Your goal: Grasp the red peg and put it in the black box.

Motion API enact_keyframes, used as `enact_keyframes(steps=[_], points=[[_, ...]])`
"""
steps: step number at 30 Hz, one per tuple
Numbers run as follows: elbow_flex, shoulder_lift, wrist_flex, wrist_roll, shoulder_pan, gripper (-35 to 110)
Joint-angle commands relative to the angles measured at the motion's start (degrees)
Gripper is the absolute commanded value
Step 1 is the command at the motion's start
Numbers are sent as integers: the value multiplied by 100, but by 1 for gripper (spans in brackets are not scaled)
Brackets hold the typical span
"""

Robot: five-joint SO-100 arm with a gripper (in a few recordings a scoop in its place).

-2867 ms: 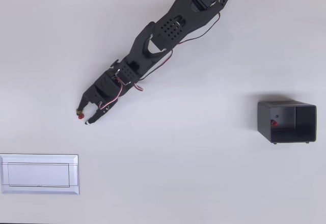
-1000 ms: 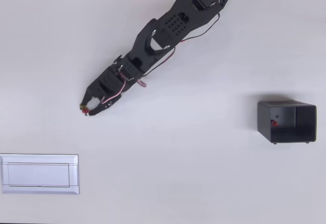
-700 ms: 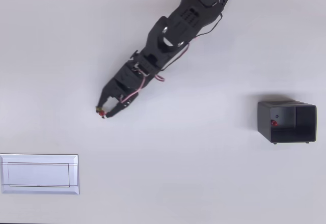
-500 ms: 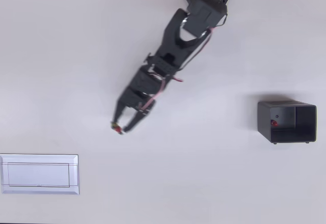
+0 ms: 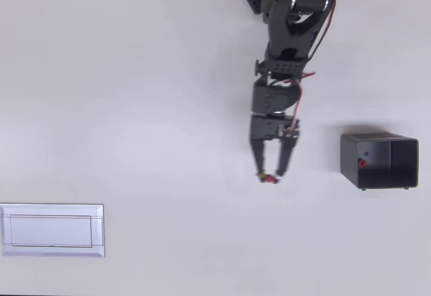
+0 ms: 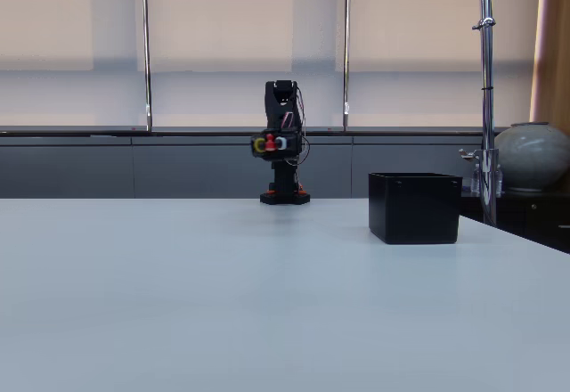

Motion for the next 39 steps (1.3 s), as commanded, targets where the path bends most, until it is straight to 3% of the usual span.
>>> enact_keyframes(steps=[1,18,30,39], points=[[220,-352,-246,-26,-624,0],[1125,703,-132,-44,-2566,0],[2602,2127,-123,158,-2900,0],[2619,2268,-149,316,-2988,2]])
